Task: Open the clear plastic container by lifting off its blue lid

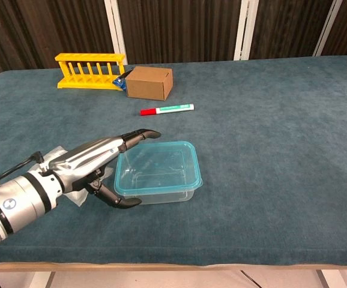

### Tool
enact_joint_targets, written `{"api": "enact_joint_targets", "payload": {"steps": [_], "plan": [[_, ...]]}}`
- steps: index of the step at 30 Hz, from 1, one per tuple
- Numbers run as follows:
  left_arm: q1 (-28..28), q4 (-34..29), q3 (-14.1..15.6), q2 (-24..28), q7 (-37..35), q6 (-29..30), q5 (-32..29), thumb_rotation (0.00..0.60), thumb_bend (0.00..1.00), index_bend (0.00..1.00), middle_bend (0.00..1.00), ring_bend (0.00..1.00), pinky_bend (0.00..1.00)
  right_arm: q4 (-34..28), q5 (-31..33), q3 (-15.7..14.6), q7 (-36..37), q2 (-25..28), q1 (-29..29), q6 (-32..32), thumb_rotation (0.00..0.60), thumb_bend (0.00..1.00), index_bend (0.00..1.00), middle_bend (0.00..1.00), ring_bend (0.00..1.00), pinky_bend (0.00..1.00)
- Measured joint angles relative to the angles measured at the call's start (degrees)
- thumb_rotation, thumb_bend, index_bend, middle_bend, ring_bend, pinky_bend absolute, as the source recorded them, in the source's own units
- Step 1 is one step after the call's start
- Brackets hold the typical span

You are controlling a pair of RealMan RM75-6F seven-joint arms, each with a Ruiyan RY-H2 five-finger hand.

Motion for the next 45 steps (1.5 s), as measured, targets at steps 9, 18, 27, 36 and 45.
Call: {"api": "enact_joint_targets", "payload": {"steps": [9, 18, 27, 36, 45], "plan": [[-0.1, 0.7, -0.3, -0.7, -1.2, -0.3, -0.5, 0.6, 0.22, 0.07, 0.0, 0.0, 0.12, -0.6, -0.3, 0.1, -0.9, -0.5, 0.6, -1.2, 0.6, 0.25, 0.16, 0.0, 0.0, 0.0], [-0.1, 1.0, -0.2, -1.2, 0.0, -1.3, -1.4, 0.6, 0.23, 0.24, 0.18, 0.06, 0.22, -4.7, -1.3, 1.1, -6.4, -1.5, 4.7, -8.2, 0.6, 0.25, 0.18, 0.0, 0.0, 0.0], [-0.4, 1.7, 0.2, -2.0, 0.5, -1.3, -0.5, 0.6, 0.24, 0.28, 0.23, 0.1, 0.26, -11.6, 1.6, 4.8, -16.9, -8.2, 12.1, -21.9, 0.6, 0.25, 0.24, 0.0, 0.0, 0.0], [-0.6, 2.5, 0.5, -1.7, -0.5, -1.4, 0.2, 0.6, 0.25, 0.28, 0.25, 0.13, 0.27, -8.4, 2.7, 9.2, -24.5, -22.5, 17.9, -25.9, 0.6, 0.25, 0.34, 0.0, 0.0, 0.0], [-0.4, 2.4, 0.7, -0.9, -1.1, -1.1, 0.5, 0.6, 0.25, 0.29, 0.25, 0.14, 0.29, -0.6, 4.8, 11.9, -28.2, -34.3, 22.6, -28.0, 0.6, 0.25, 0.41, 0.0, 0.0, 0.0]]}}
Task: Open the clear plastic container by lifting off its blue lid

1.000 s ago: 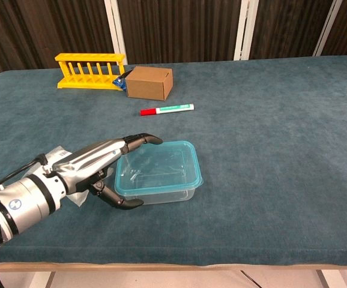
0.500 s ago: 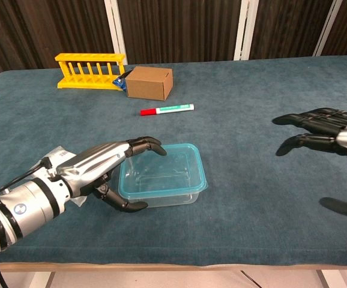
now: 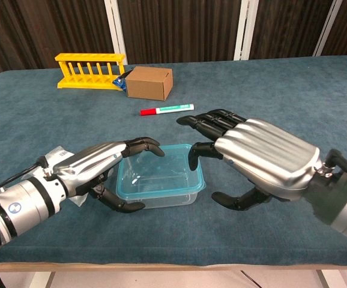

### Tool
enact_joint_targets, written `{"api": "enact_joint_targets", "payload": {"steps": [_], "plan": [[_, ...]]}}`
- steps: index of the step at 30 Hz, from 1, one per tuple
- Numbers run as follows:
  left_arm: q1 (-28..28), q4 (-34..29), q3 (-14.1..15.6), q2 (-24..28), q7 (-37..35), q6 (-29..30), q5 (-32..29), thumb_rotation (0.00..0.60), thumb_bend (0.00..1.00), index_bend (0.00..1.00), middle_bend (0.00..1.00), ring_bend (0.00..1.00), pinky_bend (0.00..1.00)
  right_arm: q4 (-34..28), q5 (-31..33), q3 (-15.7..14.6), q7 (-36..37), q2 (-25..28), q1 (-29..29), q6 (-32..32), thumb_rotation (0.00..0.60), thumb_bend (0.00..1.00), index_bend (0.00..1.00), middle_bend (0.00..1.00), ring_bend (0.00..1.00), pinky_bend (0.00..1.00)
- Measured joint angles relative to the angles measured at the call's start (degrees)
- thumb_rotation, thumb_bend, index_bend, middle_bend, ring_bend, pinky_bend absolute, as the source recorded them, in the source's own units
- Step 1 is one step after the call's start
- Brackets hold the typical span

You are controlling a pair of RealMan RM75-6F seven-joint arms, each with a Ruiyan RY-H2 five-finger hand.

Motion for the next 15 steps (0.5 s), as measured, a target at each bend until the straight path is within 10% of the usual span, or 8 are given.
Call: {"api": "enact_joint_targets", "payload": {"steps": [15], "plan": [[0.3, 0.7, 0.2, 0.1, -0.1, 0.6, 0.4, 0.6, 0.25, 0.3, 0.25, 0.14, 0.29, 4.0, 2.6, -0.6, 0.5, -3.8, 2.1, 1.1, 0.6, 0.25, 0.47, 0.0, 0.0, 0.0]]}}
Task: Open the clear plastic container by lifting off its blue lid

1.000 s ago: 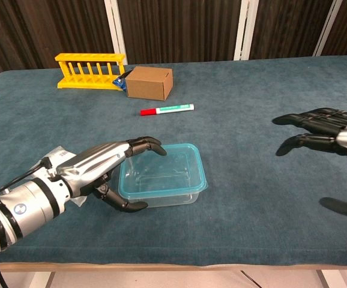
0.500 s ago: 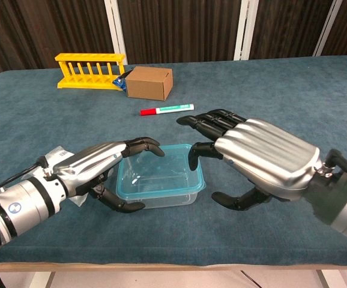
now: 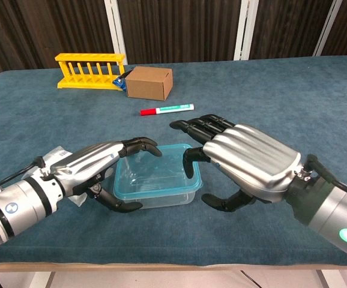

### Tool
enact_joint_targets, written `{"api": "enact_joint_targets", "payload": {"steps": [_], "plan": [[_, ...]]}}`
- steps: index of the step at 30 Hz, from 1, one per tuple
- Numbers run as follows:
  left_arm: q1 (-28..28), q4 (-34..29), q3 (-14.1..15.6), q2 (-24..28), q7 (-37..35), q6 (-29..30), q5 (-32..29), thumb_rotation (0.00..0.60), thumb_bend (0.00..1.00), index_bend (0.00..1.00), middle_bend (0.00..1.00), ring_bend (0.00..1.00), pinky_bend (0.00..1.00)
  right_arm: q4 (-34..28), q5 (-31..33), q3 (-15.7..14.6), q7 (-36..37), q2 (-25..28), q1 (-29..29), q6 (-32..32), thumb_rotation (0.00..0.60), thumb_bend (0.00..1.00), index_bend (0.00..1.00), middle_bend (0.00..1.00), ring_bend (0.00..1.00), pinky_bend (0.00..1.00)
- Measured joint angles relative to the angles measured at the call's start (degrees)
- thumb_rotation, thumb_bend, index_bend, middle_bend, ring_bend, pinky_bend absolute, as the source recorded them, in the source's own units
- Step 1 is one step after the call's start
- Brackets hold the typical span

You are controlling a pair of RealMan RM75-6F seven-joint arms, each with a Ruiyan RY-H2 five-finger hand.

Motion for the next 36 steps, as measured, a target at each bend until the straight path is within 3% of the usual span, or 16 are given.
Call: {"api": "enact_joint_targets", "payload": {"steps": [36], "plan": [[0.0, 0.6, 0.2, 0.4, -1.5, 0.0, 0.5, 0.6, 0.26, 0.3, 0.27, 0.14, 0.3, -0.3, 5.7, 0.7, -5.3, -4.2, 2.6, 0.4, 0.6, 0.25, 0.5, 0.0, 0.0, 0.0]]}}
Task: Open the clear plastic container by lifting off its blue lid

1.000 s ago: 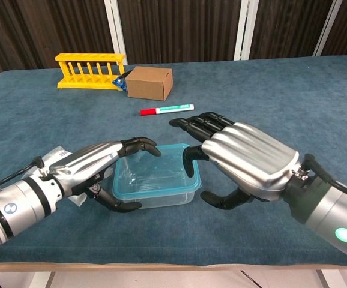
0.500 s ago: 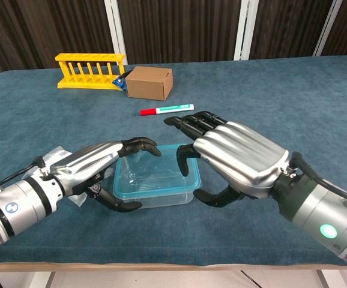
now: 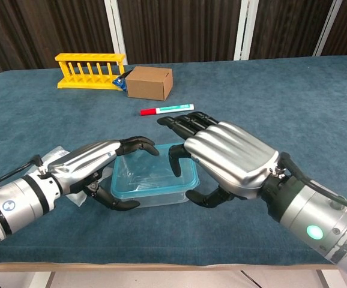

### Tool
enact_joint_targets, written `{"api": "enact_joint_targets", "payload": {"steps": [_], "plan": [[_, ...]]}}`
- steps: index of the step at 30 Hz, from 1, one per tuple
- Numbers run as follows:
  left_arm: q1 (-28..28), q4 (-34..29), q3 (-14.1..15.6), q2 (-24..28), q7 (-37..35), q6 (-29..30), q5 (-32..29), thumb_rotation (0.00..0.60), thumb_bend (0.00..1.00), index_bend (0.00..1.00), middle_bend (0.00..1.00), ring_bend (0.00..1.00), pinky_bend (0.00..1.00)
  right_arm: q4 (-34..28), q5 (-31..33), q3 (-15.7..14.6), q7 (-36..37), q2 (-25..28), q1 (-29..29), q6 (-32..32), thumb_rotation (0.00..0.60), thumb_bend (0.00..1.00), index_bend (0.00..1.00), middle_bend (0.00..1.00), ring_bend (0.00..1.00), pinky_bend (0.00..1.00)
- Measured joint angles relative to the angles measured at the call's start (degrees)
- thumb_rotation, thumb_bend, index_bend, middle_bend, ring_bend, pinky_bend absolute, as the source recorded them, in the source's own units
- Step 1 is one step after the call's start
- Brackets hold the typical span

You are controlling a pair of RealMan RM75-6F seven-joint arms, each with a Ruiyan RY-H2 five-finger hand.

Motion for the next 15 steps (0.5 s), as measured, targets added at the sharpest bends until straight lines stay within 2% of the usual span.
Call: {"api": "enact_joint_targets", "payload": {"steps": [15], "plan": [[0.1, -0.2, 0.2, 0.4, 0.1, -0.1, -0.1, 0.6, 0.26, 0.3, 0.27, 0.14, 0.3, -0.9, 1.4, 0.5, -2.4, 0.1, 0.9, 0.1, 0.6, 0.25, 0.5, 0.0, 0.0, 0.0]]}}
